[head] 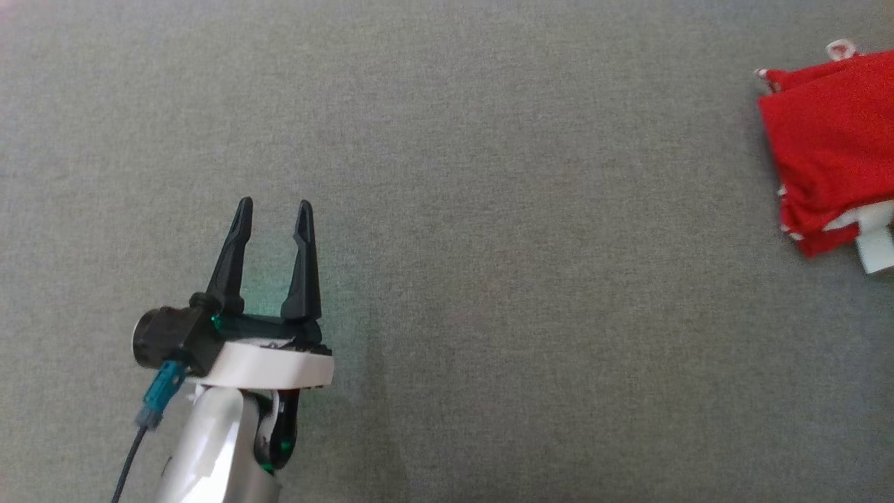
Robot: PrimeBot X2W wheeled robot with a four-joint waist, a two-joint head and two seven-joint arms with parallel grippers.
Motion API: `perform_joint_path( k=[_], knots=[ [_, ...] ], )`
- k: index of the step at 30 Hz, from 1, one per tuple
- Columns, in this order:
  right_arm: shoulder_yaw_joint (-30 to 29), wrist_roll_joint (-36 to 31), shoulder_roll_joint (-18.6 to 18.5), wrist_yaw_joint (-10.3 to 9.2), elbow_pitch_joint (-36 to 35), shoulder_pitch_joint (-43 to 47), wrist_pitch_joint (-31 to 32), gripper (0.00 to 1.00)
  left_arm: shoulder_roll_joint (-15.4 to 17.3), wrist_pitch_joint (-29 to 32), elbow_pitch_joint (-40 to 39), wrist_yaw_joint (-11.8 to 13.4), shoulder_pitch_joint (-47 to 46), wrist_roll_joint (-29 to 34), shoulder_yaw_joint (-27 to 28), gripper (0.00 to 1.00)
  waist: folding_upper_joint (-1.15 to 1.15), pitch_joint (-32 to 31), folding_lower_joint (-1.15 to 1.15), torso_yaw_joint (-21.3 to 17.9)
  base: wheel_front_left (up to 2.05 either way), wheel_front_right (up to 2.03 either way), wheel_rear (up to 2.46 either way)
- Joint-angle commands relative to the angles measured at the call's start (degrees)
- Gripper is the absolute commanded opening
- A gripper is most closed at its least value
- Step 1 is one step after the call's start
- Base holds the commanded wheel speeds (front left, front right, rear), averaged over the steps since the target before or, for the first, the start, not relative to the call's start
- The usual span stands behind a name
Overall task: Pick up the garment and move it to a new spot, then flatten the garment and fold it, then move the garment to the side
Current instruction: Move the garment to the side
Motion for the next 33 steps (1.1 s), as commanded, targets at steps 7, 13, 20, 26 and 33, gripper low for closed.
perform_joint_path(
  k=[7, 13, 20, 26, 33],
  knots=[
    [-5.3, -2.8, -2.1, -0.05, -2.9, -1.3, 0.3, 0.00, 0.4, -0.4, -1.7, -0.4, -2.5, -0.4, 1.8, 1.00, 0.00, 2.3, -0.01, 0.4, 0.00, 0.00, 0.00],
    [-7.1, -3.6, 0.8, -0.05, -4.5, -1.0, 0.5, 0.49, 0.4, -0.4, -1.2, -0.5, -2.6, -0.5, 1.8, 1.00, 0.00, 1.8, -0.01, -0.3, 0.00, 0.00, 0.00],
    [-6.6, -4.5, 3.4, -0.05, -6.9, -0.4, 0.1, 1.00, 0.4, -0.4, -0.2, -0.5, -1.8, -0.4, 1.6, 1.00, 0.00, -1.5, -0.01, -1.3, 0.00, 0.00, 0.00],
    [-3.9, -2.6, 7.8, -0.05, -9.8, -0.7, -1.9, 1.00, 0.4, -0.4, -0.1, -0.2, -0.4, -1.2, 2.1, 1.00, 0.00, -6.1, -0.01, -1.9, 0.00, 0.00, 0.00],
    [1.0, 3.8, 15.5, -0.05, -12.5, -1.0, -7.1, 1.00, 0.4, -0.4, -0.4, 0.3, 1.5, 1.5, 1.9, 1.00, 0.00, -11.0, -0.01, -1.3, 0.00, 0.00, 0.00]
  ],
)
